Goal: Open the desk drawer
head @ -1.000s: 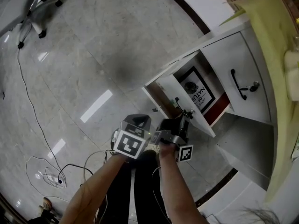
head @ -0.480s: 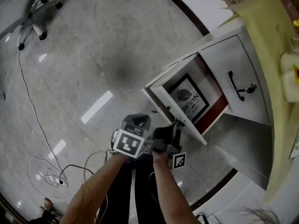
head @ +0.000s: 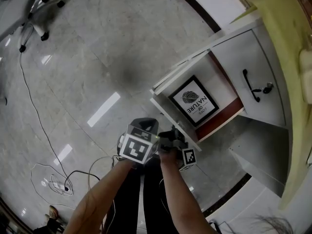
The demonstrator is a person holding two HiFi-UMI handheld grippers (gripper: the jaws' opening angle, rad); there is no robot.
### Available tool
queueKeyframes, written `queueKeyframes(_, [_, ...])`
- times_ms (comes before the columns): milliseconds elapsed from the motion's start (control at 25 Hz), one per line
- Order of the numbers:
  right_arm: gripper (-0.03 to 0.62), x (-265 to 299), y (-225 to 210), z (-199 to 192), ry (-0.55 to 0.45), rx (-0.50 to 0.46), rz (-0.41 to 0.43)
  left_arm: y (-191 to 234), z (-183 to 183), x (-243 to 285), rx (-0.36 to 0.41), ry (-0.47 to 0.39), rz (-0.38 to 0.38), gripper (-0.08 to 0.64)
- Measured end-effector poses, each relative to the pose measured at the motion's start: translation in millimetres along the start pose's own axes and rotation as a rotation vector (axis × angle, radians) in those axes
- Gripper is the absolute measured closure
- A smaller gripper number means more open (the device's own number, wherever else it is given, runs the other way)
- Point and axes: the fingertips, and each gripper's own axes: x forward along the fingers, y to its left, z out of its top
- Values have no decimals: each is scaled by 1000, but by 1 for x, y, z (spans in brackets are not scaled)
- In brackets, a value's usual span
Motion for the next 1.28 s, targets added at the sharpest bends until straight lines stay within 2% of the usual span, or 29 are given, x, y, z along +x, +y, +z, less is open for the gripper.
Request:
queueKeyframes(80, [569, 1, -2, 0, 3, 22, -28, -4, -3, 1, 3, 9, -10, 551])
queueKeyframes(440, [569, -2, -3, -4, 49, 124, -3, -10, 12, -5, 31, -5, -15, 551])
queueKeyframes(640, [526, -8, -9, -7, 92, 78, -2, -8, 11, -4, 27, -1, -12, 551])
queueKeyframes(760, [528, -22, -17, -10, 119, 45, -53, -11, 6, -7, 36, 16, -10, 551])
queueKeyframes(920, [528, -49, -10, -8, 165, -58, -74, -22, 3, -17, 48, 34, -14, 551])
queueKeyframes(1040, [561, -70, -8, 4, 185, -97, -100, -36, 4, -28, 66, 44, -23, 551])
queueKeyframes(1280, [569, -97, 41, 11, 195, -162, -48, -65, 18, -61, 108, 56, -26, 551])
